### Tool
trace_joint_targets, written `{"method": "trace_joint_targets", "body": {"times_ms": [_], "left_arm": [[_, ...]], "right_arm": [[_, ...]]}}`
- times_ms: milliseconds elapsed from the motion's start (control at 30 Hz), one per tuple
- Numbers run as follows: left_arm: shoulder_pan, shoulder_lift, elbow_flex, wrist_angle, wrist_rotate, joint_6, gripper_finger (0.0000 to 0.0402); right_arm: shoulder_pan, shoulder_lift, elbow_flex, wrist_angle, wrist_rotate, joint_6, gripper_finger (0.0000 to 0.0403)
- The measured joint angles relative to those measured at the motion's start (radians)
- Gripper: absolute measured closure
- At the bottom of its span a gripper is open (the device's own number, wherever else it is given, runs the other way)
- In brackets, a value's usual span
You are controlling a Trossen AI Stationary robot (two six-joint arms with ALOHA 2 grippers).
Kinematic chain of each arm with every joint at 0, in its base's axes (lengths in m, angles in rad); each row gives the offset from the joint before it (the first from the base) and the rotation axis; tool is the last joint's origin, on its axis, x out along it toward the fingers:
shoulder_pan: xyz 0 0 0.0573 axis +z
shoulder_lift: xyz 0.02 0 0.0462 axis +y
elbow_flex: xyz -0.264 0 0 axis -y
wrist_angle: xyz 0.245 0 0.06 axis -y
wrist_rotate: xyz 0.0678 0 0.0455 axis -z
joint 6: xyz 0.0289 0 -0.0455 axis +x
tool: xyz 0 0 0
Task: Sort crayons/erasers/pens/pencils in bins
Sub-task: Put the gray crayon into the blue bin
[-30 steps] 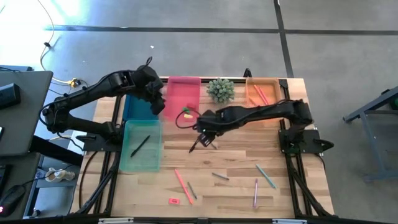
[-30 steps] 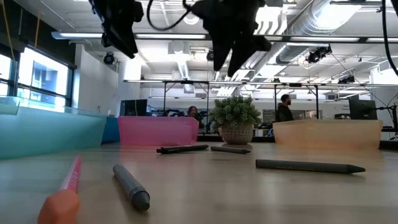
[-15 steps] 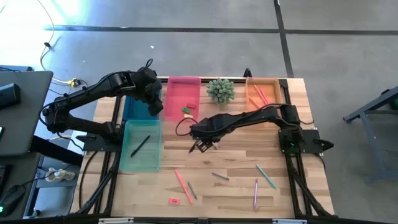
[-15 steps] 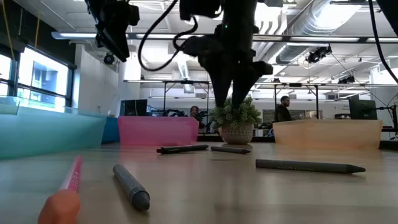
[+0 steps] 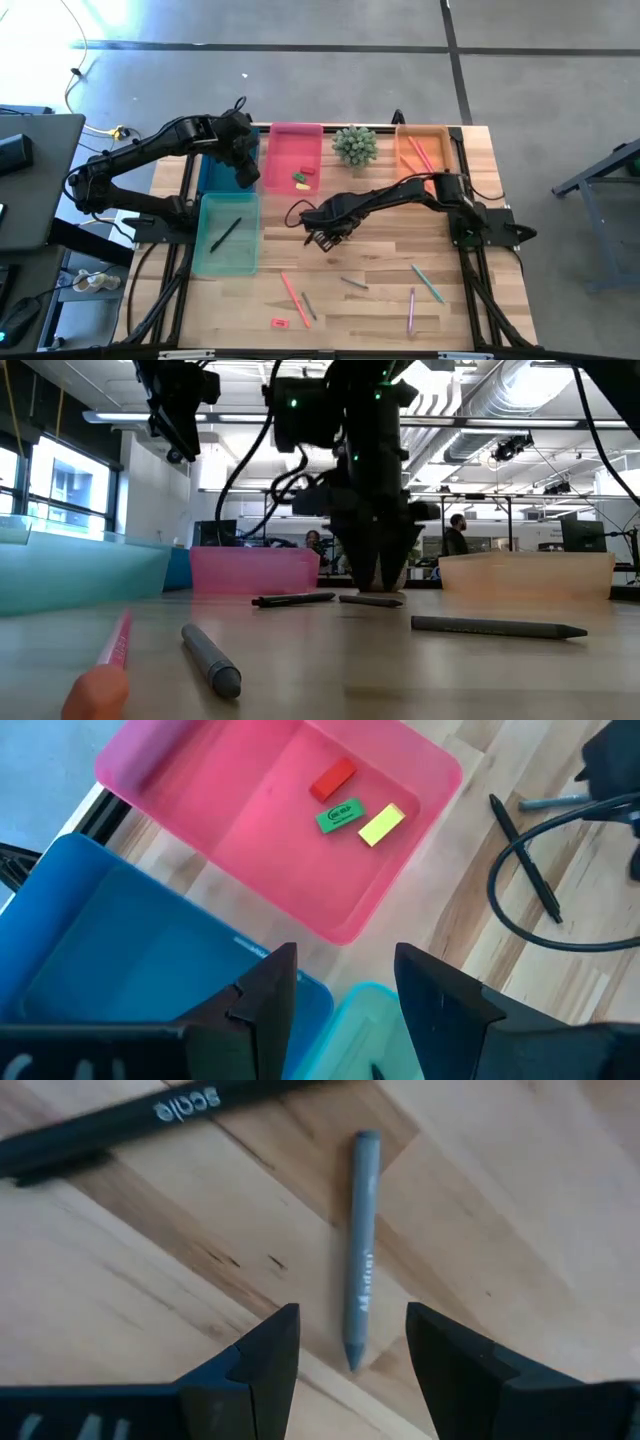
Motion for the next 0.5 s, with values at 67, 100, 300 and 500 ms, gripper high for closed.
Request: {"method": "trace_joint_targets", "body": {"times_ms": [67,100,300,500], "left_arm": [[0.000,0.000,0.000,-0.001,0.000,0.000,0.0245],[0.000,0.000,0.000,-0.001,0.000,0.000,0.0245],[0.000,0.000,0.000,-0.003,0.000,0.000,0.0245],[0.000,0.000,0.000,-0.003,0.000,0.000,0.0245]], "right_arm": [[0.000,0.014,0.000,0.000,-0.008,0.000,0.0226],[0.000,0.018,0.000,0.001,-0.013,0.000,0.0226],[-0.008,0.038,0.003,0.007,-0.049,-0.032,0.0234],[-0.029,0.041,0.004,0.011,-0.084,-0.045,0.0289]]}}
